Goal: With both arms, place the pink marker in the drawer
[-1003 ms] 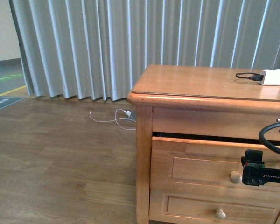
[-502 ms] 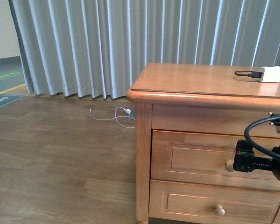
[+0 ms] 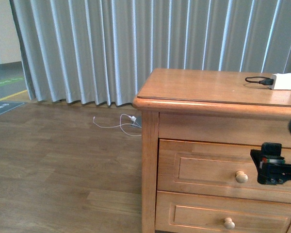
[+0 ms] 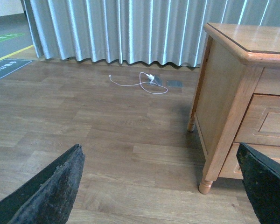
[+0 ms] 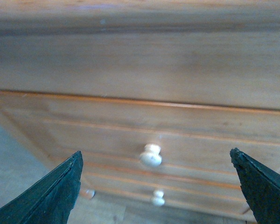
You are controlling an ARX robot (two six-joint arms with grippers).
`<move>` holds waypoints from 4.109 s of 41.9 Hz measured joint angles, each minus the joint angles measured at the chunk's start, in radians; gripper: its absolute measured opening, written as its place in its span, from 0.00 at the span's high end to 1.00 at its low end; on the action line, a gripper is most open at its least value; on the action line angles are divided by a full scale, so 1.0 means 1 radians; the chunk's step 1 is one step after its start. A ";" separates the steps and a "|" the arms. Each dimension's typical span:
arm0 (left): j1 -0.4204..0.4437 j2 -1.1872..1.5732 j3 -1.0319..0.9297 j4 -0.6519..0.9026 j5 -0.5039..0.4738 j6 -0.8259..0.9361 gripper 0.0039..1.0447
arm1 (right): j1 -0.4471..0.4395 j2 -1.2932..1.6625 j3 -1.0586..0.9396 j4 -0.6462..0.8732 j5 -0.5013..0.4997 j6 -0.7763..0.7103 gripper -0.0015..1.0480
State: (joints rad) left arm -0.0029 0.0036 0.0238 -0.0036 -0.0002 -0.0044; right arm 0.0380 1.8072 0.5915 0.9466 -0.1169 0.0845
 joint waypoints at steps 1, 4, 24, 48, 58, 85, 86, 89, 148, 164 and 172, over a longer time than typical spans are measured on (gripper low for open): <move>0.000 0.000 0.000 0.000 0.000 0.000 0.06 | -0.005 -0.053 -0.030 -0.043 -0.022 -0.009 0.08; 0.000 0.000 0.000 0.000 0.000 0.000 0.06 | -0.037 -0.215 -0.111 -0.180 -0.084 -0.021 0.08; 0.000 0.000 0.000 0.000 0.000 0.000 0.06 | -0.244 -0.921 -0.306 -0.549 -0.269 -0.030 0.09; 0.000 0.000 0.000 0.000 0.000 0.000 0.06 | -0.042 -1.195 -0.531 -0.401 0.111 -0.082 0.98; 0.000 0.000 0.000 0.000 0.000 0.000 0.06 | -0.042 -1.285 -0.586 -0.430 0.116 -0.082 0.99; 0.000 0.000 0.000 0.000 0.000 0.000 0.06 | -0.041 -1.563 -0.586 -0.698 0.116 -0.082 0.99; 0.000 0.000 0.000 0.000 0.000 0.000 0.06 | -0.041 -1.572 -0.586 -0.708 0.116 -0.082 0.99; 0.000 0.000 0.000 0.000 0.000 0.000 0.06 | -0.041 -1.588 -0.586 -0.723 0.116 -0.082 0.99; 0.000 0.000 0.000 0.000 0.000 0.000 0.06 | -0.041 -1.803 -0.586 -0.946 0.116 -0.084 0.08; 0.000 0.000 0.000 0.000 0.000 0.000 0.06 | -0.041 -1.803 -0.586 -0.946 0.116 -0.084 0.08; 0.000 0.000 0.000 0.000 0.000 0.000 0.06 | -0.041 -1.803 -0.586 -0.946 0.116 -0.084 0.08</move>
State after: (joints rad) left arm -0.0029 0.0032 0.0238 -0.0036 -0.0002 -0.0040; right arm -0.0029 0.0040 0.0059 0.0006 -0.0010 0.0006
